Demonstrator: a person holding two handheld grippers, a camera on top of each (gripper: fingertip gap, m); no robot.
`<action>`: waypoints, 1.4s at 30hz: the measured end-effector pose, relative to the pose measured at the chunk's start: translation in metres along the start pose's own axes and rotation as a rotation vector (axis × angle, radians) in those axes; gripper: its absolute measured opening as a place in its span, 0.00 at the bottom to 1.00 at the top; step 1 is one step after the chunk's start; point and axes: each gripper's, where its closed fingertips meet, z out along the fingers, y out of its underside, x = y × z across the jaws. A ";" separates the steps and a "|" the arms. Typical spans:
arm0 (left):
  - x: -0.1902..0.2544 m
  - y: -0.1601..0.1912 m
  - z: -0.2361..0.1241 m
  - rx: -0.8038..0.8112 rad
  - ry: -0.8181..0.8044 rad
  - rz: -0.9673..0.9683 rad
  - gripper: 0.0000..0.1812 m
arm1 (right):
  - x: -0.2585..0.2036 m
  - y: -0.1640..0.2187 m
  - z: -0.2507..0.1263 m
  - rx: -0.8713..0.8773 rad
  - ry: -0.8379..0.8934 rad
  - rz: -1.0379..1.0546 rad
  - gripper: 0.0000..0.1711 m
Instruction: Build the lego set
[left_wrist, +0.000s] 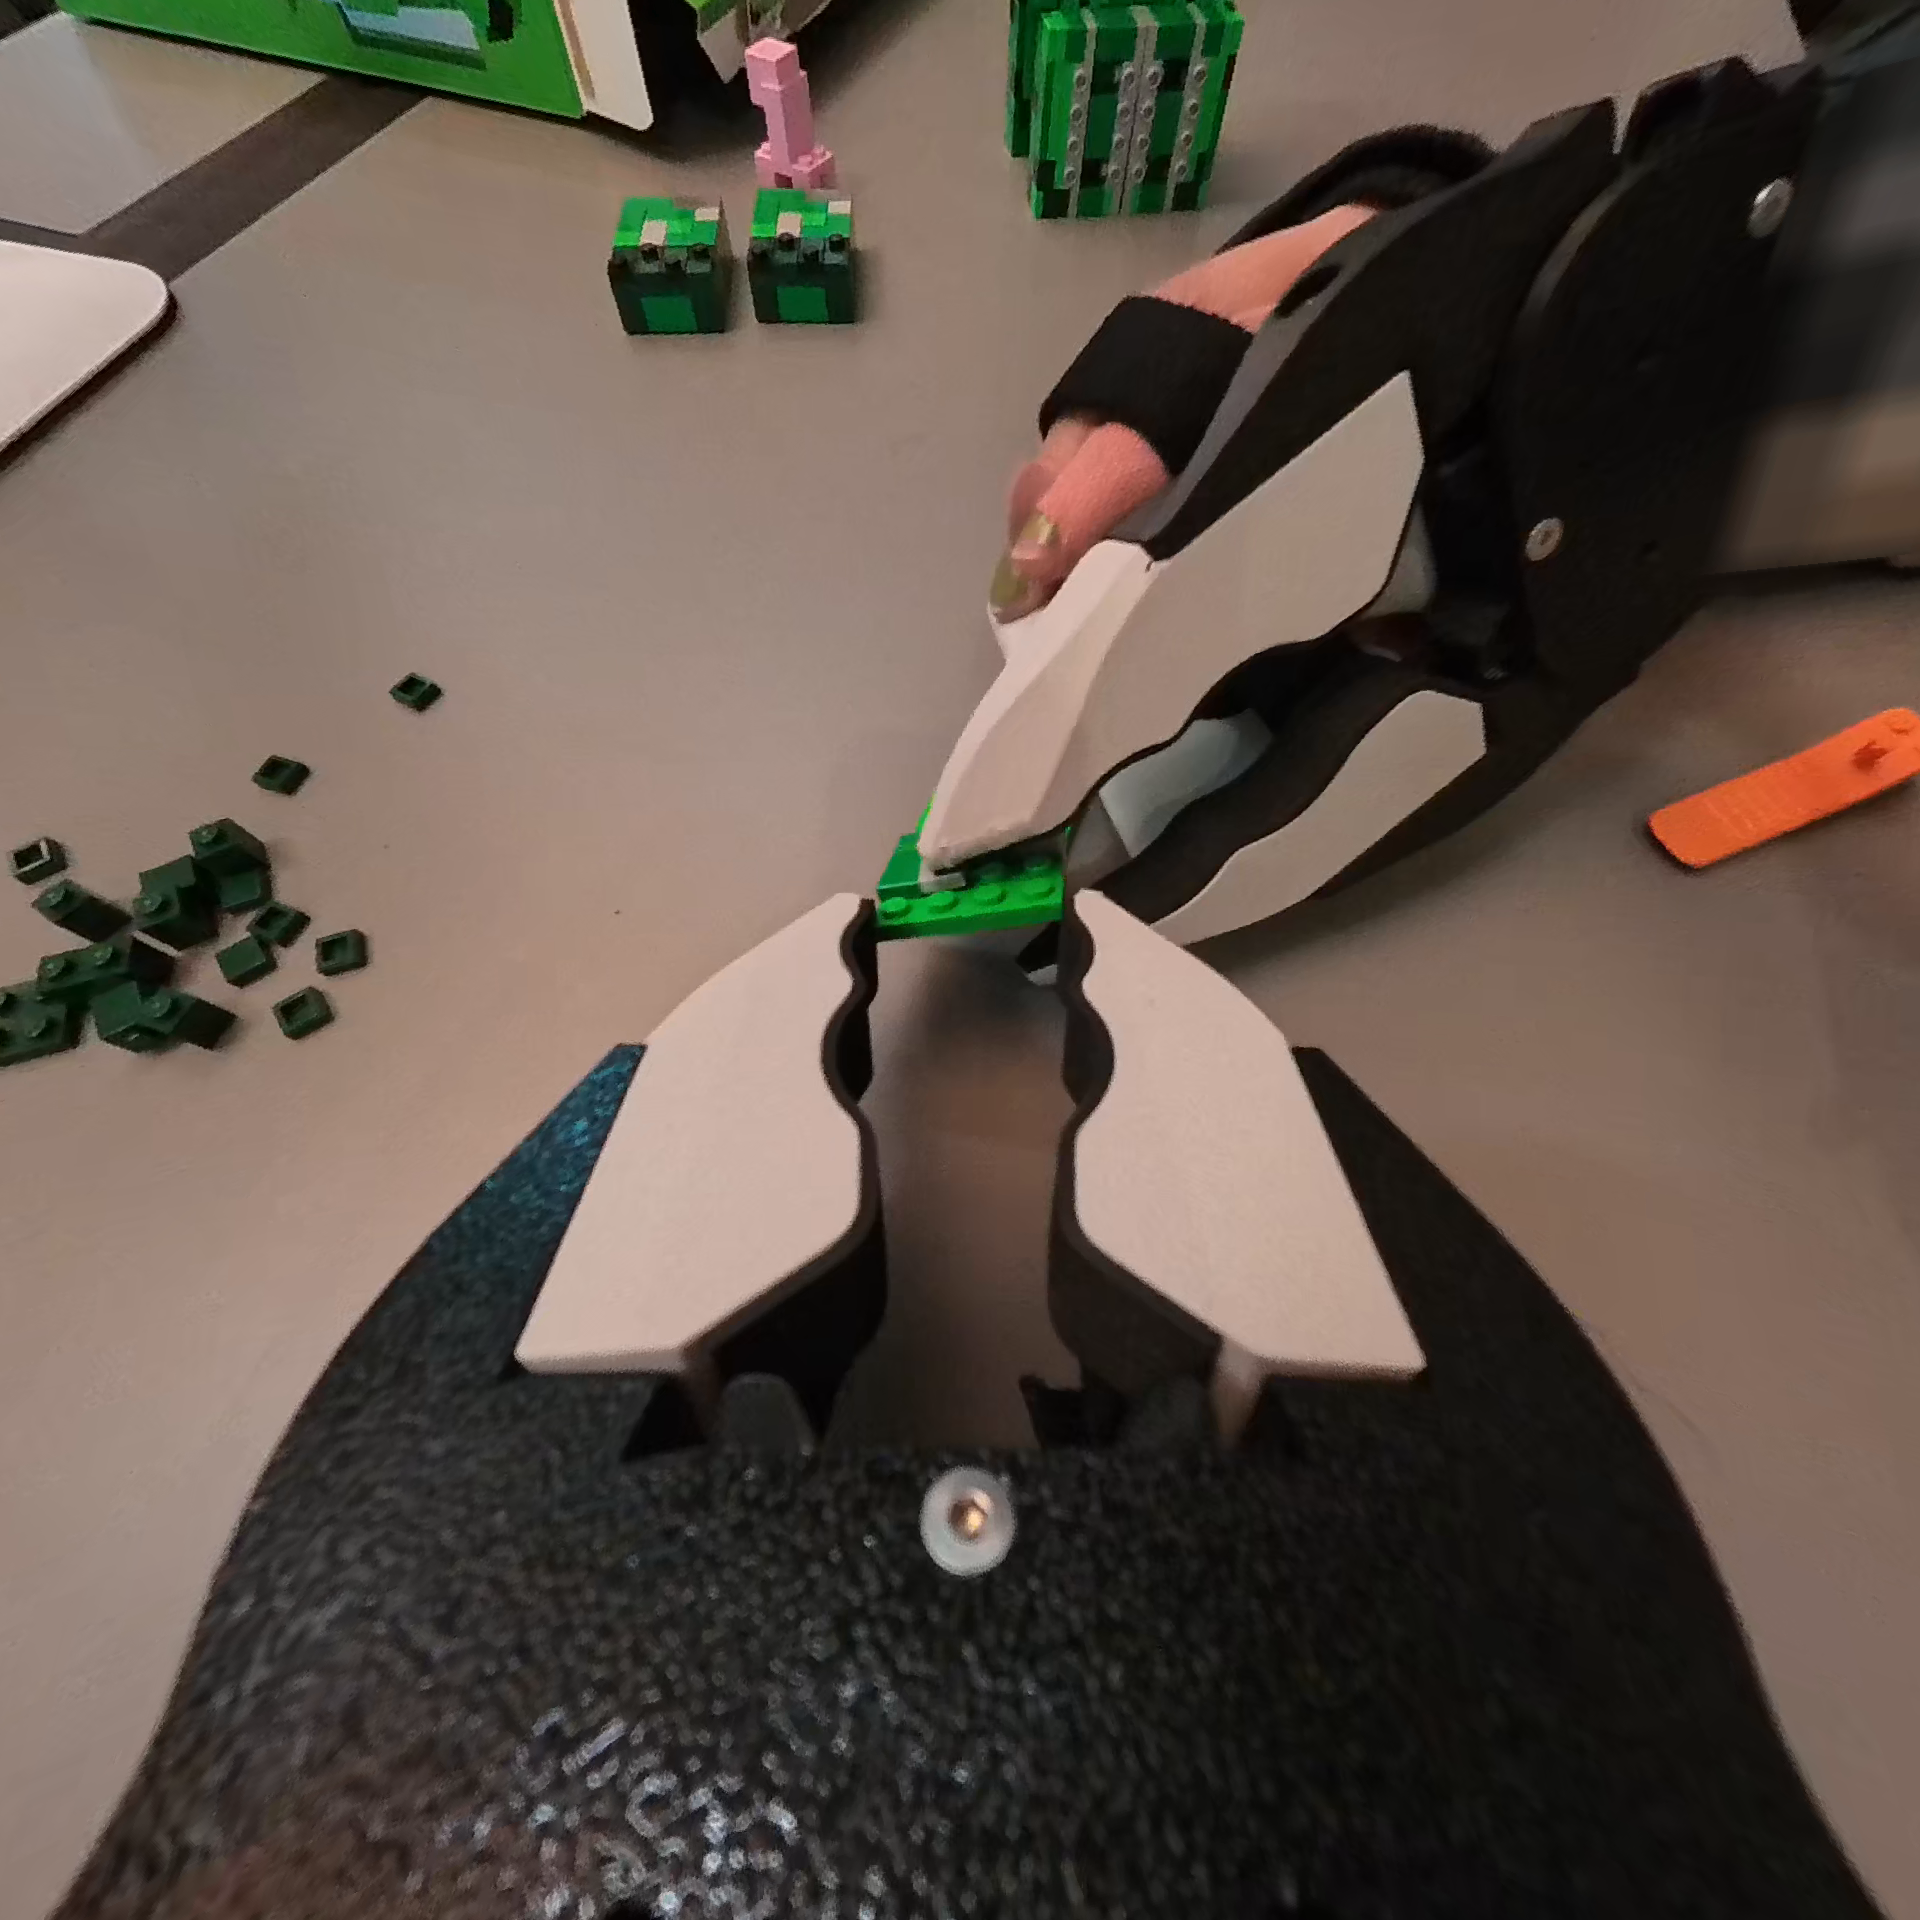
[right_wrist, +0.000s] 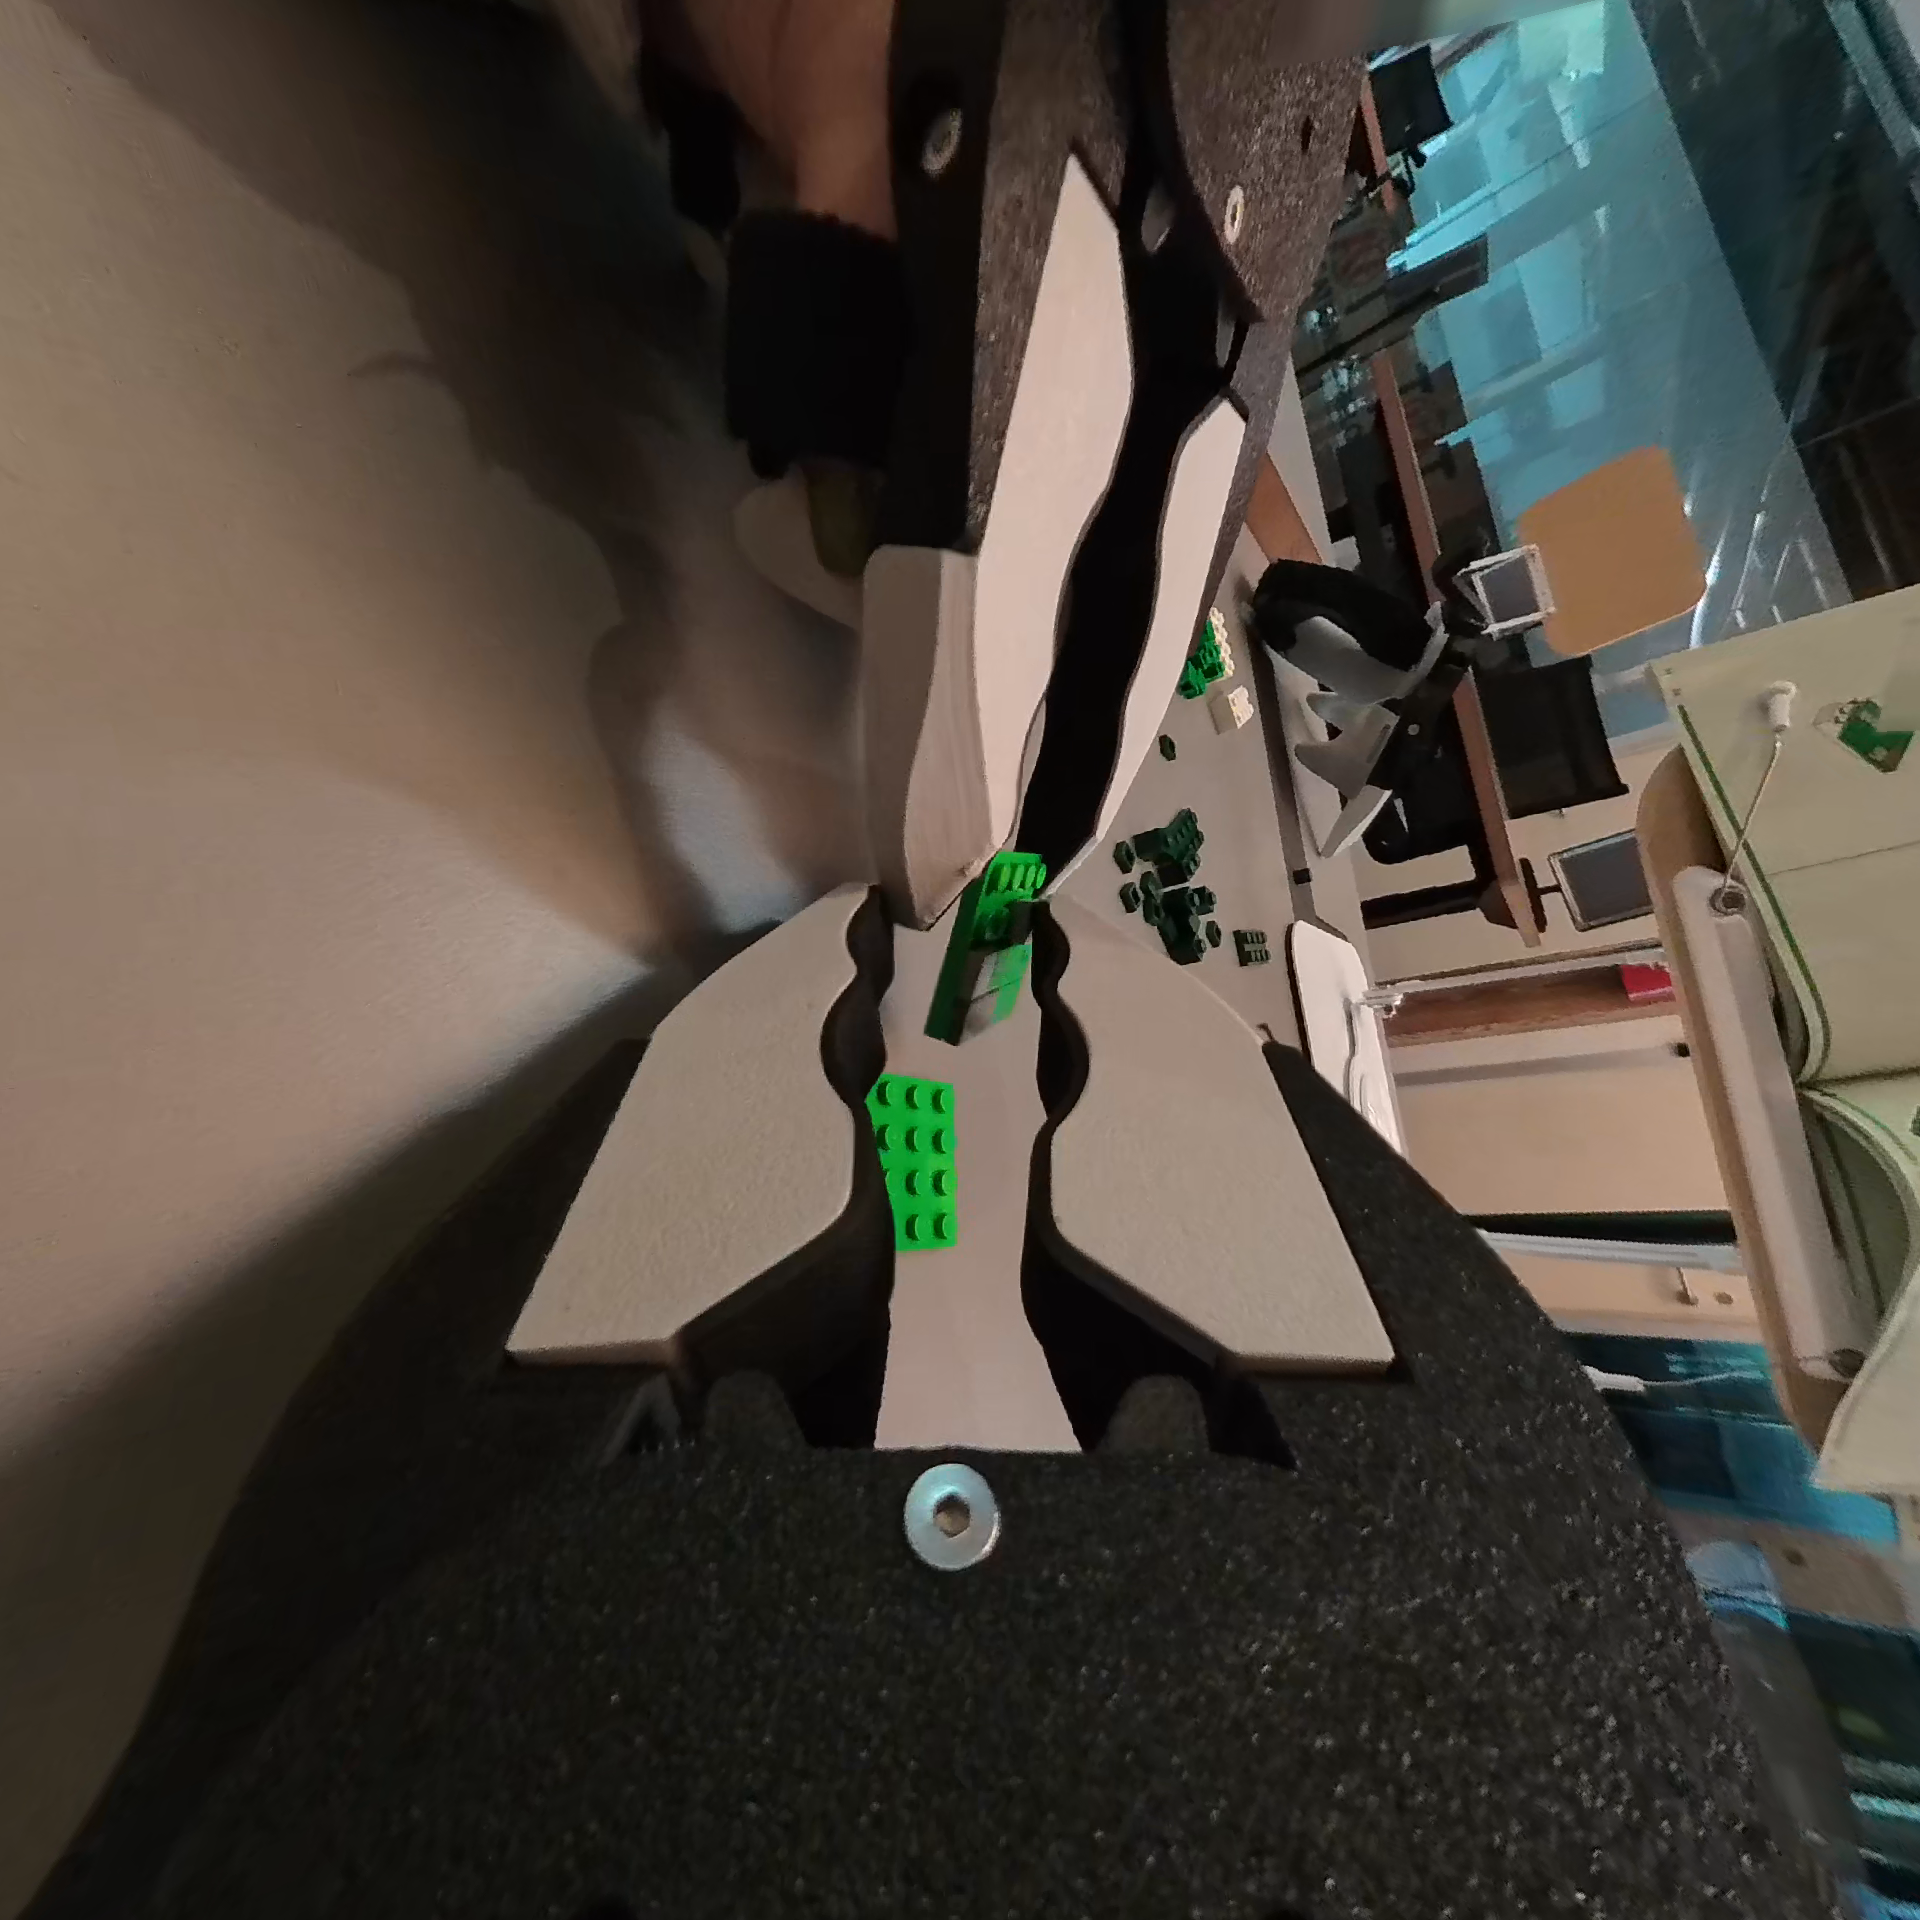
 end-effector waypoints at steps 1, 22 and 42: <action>0.000 0.000 0.000 0.003 0.005 -0.002 0.19 | 0.000 0.000 0.000 0.000 -0.001 0.000 0.14; -0.005 -0.013 -0.007 0.104 0.000 -0.056 0.19 | 0.014 0.003 -0.007 -0.008 0.085 -0.085 0.05; -0.002 -0.020 -0.003 0.134 -0.044 -0.059 0.29 | 0.038 -0.003 -0.014 -0.098 0.391 -0.528 0.04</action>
